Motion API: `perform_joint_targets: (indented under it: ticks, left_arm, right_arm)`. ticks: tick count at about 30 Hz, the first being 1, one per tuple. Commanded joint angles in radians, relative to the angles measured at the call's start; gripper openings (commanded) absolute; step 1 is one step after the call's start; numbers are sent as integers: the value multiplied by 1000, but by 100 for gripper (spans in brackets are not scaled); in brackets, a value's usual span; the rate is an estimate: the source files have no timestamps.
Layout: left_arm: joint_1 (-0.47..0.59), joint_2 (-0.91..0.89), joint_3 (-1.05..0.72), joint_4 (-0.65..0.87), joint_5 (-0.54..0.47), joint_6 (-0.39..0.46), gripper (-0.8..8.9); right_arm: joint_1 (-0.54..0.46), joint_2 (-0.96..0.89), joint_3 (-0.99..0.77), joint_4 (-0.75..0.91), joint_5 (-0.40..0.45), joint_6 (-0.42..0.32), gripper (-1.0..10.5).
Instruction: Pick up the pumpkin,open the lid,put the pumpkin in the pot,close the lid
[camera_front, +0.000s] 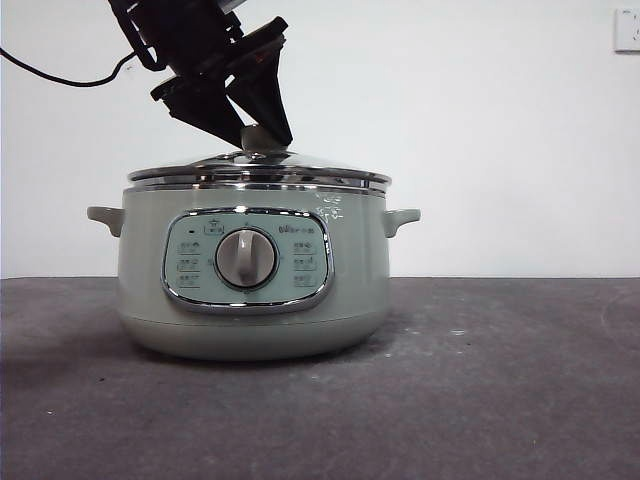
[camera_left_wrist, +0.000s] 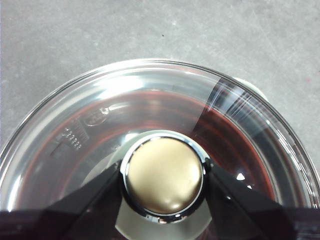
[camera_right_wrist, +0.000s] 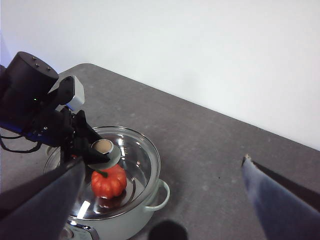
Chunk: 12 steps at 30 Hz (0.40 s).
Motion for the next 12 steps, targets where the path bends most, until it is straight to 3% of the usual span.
perform_joint_targets:
  ticks: [1,12]
  left_arm:
    - [-1,-6,19,14,-28,8,-9]
    - [-1,-6,19,-18,-34,23,-9]
  right_arm:
    - [1,1,0,-1,2,9,536]
    - [1,1,0,-21,-2,10,536]
